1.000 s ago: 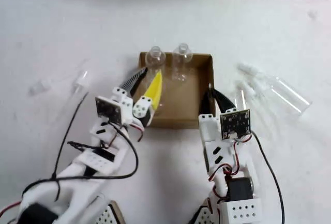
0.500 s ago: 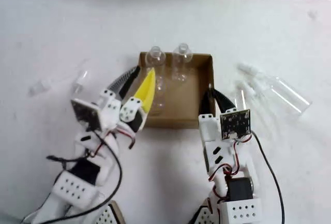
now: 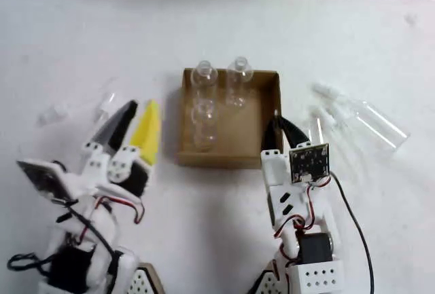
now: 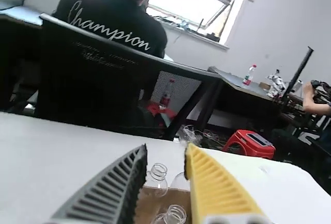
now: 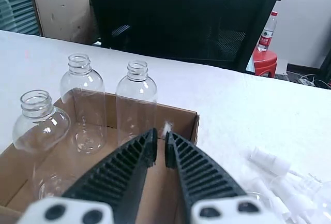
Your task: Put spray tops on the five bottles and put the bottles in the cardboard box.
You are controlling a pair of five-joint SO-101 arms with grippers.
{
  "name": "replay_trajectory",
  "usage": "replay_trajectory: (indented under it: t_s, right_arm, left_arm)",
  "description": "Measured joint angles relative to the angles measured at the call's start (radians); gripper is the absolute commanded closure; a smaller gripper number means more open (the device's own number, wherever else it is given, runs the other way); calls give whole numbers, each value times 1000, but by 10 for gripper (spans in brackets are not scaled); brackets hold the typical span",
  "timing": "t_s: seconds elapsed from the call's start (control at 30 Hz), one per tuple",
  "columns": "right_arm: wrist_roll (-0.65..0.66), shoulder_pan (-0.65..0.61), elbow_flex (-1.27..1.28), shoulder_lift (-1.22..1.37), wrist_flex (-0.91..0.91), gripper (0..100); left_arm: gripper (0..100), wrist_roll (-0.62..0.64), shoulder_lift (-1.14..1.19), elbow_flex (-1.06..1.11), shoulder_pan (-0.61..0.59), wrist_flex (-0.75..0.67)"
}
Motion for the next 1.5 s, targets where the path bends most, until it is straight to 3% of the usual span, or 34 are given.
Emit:
replay_trajectory:
  t_s: [0.13,0.57,0.7,0.77,0.9,1.27,1.5]
  right_arm:
    - [0,0,0,0,0,981]
    - [2,0,0,0,0,981]
    - [2,0,0,0,0,981]
    - [2,-2,0,0,0,981]
    - [2,-23,0,0,0,981]
    - [2,-21,0,0,0,981]
    - [2,-23,0,0,0,981]
  left_arm:
    - [884,49,-8,-25,-68,54]
    - [884,49,0,107,-236,48]
    - [977,-91,3,112,-235,32]
    - [969,-173,18,112,-213,17]
    - [967,-259,198,86,-210,-46]
    - [965,-262,778,-32,-333,-239]
    - [965,-262,867,-32,-333,-281]
